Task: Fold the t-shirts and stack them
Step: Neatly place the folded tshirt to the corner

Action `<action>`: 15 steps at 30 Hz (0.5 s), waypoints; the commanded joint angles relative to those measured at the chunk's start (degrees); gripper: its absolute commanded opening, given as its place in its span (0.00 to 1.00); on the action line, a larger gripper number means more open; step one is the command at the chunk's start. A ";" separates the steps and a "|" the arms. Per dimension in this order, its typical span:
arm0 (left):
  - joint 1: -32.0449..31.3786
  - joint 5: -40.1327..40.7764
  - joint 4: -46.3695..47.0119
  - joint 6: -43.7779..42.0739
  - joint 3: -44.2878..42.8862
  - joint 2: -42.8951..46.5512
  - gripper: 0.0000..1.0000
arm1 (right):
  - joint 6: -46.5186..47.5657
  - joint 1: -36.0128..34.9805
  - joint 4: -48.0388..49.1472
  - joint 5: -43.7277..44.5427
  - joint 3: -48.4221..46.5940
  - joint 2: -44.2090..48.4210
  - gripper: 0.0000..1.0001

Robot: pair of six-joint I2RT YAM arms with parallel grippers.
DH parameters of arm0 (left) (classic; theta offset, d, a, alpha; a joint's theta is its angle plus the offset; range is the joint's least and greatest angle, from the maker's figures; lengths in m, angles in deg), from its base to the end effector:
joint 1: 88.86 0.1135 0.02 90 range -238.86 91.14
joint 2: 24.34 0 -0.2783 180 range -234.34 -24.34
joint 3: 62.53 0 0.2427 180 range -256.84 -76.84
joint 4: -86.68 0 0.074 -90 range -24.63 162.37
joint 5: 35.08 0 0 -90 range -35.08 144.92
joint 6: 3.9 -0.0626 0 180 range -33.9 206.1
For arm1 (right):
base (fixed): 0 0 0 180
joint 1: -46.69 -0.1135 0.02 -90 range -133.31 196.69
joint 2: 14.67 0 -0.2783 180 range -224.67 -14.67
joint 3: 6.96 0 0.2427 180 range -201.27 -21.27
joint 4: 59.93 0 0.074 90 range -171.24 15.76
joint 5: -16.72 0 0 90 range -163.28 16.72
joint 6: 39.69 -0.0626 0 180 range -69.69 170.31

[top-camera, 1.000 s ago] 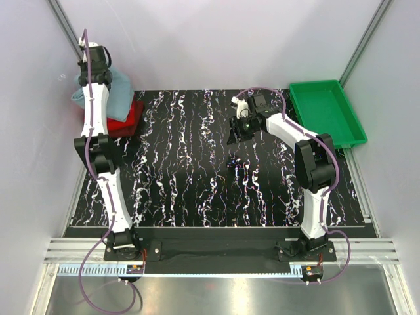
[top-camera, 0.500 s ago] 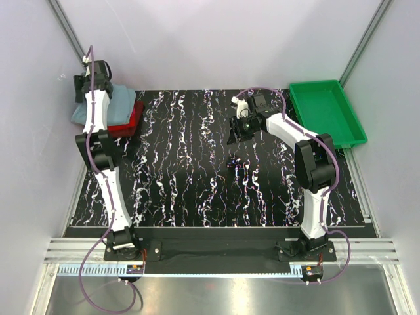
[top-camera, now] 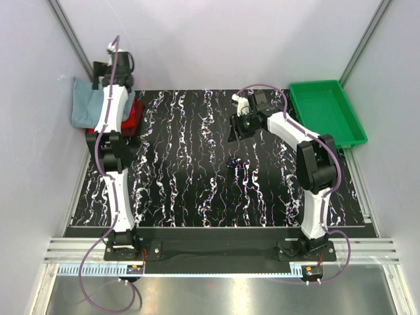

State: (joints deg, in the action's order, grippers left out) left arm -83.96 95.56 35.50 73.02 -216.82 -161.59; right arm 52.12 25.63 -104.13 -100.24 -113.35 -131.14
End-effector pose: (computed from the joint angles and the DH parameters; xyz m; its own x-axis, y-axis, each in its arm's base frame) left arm 0.5515 0.0882 0.3053 -0.6809 0.1140 -0.7235 -0.4597 0.7024 0.5434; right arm 0.4179 0.1913 0.2148 -0.7394 -0.3149 -0.5952 -0.5909 0.7271 0.3495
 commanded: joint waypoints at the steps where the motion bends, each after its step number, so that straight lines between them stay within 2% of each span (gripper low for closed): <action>1: -6.12 -5.12 -2.50 1.99 1.37 11.03 0.99 | 1.36 -0.12 -0.34 2.52 -3.81 5.10 0.48; 3: -8.85 -8.63 -4.44 3.76 5.31 12.09 0.99 | 1.10 0.40 -0.17 3.84 -3.82 5.89 0.49; 6: -10.35 -6.64 -5.76 6.57 9.80 12.62 0.99 | 1.10 1.46 -0.08 5.16 -3.20 7.48 0.49; 10: -10.18 -4.79 -4.98 5.44 11.66 11.31 0.98 | 1.71 2.16 -0.17 5.17 -0.39 10.73 0.49; 15: -8.08 -7.14 -3.92 4.03 6.93 8.50 0.77 | 0.93 2.78 1.41 4.11 4.78 13.63 0.49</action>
State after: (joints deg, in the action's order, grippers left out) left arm -94.10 89.84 30.32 77.37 -206.20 -152.01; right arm 52.88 28.04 -103.78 -96.32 -111.36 -121.04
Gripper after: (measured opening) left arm 0.803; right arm 0.488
